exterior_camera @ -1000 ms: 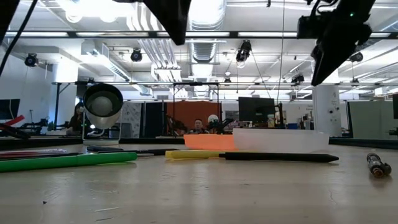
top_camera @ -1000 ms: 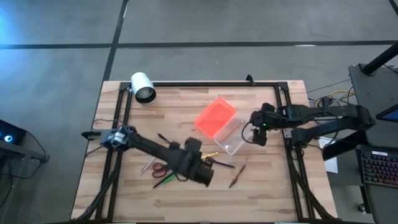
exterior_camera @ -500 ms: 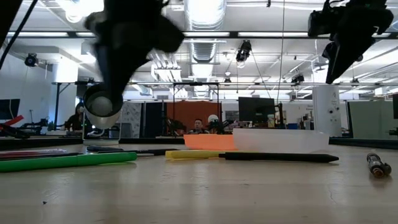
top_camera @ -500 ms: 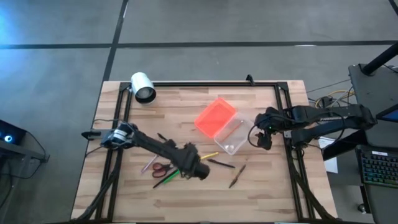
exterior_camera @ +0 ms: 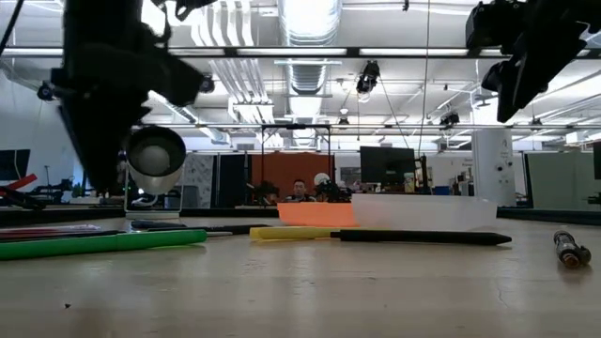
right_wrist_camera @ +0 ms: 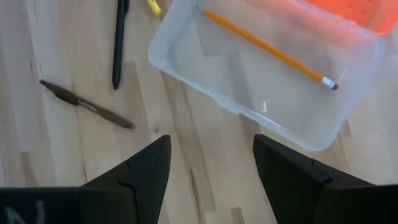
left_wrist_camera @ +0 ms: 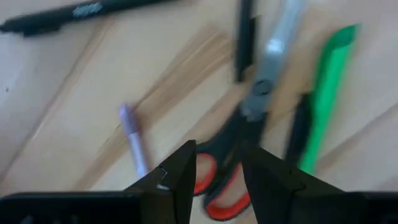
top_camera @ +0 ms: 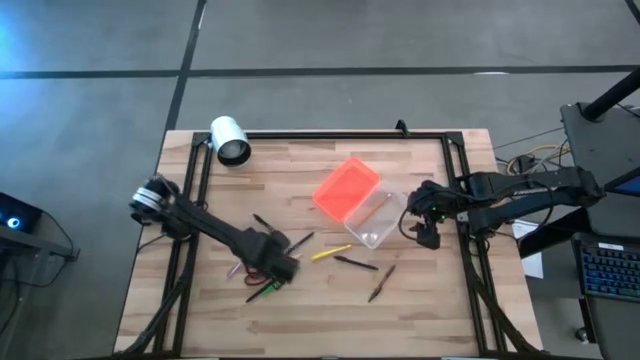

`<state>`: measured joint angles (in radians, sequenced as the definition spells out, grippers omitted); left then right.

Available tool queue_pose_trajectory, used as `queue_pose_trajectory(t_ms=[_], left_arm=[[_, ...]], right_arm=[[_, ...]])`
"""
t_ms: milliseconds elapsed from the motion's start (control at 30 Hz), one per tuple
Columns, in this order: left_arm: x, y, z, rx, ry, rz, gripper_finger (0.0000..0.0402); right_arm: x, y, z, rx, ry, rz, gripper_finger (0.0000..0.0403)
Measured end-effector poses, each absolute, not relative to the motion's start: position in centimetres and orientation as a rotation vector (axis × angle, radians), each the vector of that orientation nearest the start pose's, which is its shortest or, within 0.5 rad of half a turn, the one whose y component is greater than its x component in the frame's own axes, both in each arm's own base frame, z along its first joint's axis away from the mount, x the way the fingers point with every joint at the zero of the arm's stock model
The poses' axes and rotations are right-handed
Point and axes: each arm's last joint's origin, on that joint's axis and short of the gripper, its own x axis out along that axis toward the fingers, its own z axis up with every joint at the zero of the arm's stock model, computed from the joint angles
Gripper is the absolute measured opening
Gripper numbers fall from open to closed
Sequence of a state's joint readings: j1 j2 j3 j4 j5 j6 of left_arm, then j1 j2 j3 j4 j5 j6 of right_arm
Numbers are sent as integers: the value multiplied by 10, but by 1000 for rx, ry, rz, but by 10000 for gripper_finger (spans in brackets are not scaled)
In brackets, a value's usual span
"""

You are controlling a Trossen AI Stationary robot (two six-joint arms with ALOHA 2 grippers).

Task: Pick & place school supplies into a supply box
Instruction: Put the black scissors into the orange supply box

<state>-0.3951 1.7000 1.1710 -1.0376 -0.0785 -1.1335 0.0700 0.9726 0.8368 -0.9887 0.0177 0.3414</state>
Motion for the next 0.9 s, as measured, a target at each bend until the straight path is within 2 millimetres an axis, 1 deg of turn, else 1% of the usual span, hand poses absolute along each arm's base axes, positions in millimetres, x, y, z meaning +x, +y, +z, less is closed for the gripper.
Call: queue_pose_trajectory(t_ms=[67, 200, 367, 467, 533, 600, 733, 900], left_arm=[[266, -109, 194, -564, 1413, 578, 113], [254, -105, 193, -579, 1351, 495, 113], [240, -100, 183, -587, 1411, 494, 113], [236, -110, 182, -563, 1450, 407, 113], [234, -121, 183, -499, 1439, 315, 113], [231, -132, 184, -423, 1408, 261, 113], [224, -145, 183, -342, 1348, 271, 113], [221, -149, 183, -290, 1285, 309, 113]], right_arm=[[164, 11, 261, 265, 1110, -148, 221], [165, 12, 260, 277, 1115, -155, 221], [169, 12, 257, 299, 1133, -174, 221], [172, 13, 254, 300, 1154, -181, 221], [175, 13, 251, 298, 1172, -185, 221], [178, 13, 248, 295, 1191, -189, 221], [186, 14, 241, 287, 1224, -194, 221], [198, 15, 231, 273, 1248, -191, 221]])
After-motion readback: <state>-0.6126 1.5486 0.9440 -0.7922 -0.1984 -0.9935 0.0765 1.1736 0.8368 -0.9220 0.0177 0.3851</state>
